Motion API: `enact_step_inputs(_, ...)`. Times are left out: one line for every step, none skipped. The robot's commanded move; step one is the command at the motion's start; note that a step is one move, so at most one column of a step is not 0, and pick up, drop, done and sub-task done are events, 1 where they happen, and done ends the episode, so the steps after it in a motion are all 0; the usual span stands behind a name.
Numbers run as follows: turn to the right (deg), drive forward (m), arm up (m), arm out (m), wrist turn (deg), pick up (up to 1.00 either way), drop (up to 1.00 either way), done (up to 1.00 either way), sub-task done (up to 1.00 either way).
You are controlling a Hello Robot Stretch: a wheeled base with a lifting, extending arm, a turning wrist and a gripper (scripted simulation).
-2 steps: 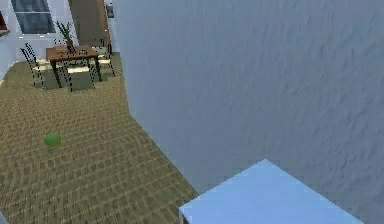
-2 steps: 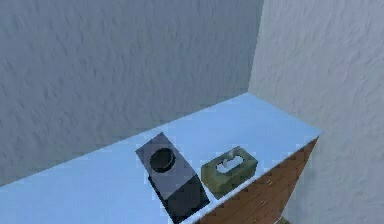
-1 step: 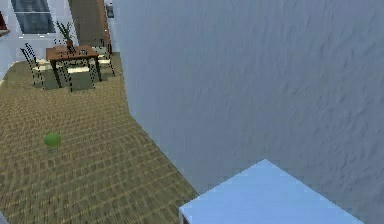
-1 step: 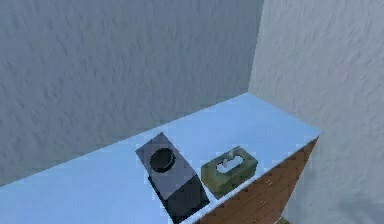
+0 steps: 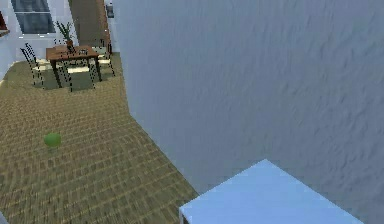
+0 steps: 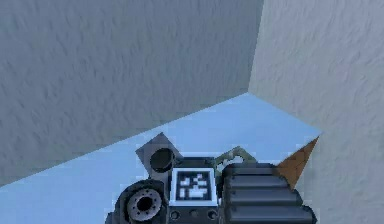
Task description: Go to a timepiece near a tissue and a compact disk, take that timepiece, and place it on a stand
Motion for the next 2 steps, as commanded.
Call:
enact_step_inputs(0.0, 0.00, 0.00, 0.02, 0.0, 0.00, 0.00, 0.00, 0.00)
enact_step_inputs(0.0, 0.00, 0.00, 0.00, 45.0, 0.00, 0.00, 0.00, 0.00)
